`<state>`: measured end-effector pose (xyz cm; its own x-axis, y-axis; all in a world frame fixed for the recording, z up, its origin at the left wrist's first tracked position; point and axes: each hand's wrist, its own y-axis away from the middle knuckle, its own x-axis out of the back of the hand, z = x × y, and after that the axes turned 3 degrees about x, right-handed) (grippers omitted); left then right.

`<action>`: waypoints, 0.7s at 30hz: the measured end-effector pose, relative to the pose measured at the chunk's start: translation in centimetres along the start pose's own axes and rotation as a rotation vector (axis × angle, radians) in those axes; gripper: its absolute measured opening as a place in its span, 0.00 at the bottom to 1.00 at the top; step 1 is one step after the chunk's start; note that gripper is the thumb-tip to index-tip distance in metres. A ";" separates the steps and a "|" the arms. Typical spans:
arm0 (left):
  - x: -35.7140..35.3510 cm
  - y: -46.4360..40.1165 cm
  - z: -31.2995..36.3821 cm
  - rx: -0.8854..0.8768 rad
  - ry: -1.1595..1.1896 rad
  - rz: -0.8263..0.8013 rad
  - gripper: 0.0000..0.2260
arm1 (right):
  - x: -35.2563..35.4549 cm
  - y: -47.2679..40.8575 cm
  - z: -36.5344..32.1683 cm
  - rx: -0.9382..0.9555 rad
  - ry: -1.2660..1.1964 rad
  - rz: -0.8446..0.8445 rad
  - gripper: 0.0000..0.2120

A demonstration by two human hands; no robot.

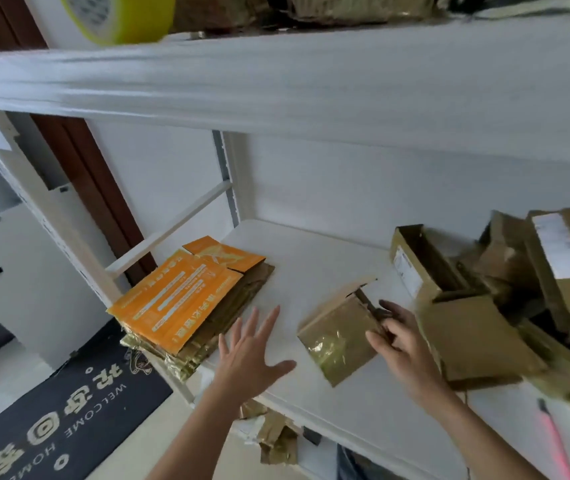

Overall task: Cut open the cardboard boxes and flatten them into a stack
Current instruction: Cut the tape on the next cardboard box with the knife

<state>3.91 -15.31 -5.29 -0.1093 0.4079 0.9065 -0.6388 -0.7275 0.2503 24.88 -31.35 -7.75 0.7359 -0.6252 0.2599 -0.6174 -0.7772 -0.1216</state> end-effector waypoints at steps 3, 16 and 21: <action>-0.6 2.6 2.1 -0.144 0.005 -0.111 0.47 | 2.8 6.0 -1.2 -0.285 -0.355 0.019 0.07; -8.4 12.2 12.2 -0.215 0.493 -0.499 0.31 | 11.9 19.7 -2.0 -0.723 -0.628 0.248 0.14; -9.0 12.2 17.0 -0.138 0.416 -0.377 0.27 | 13.9 19.4 -1.5 -0.718 -0.703 0.264 0.07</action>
<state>10.09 -37.25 -4.59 -0.1267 0.8279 0.5463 -0.7820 -0.4222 0.4585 22.75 -54.99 -5.03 0.4069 -0.8488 -0.3376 -0.6329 -0.5285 0.5659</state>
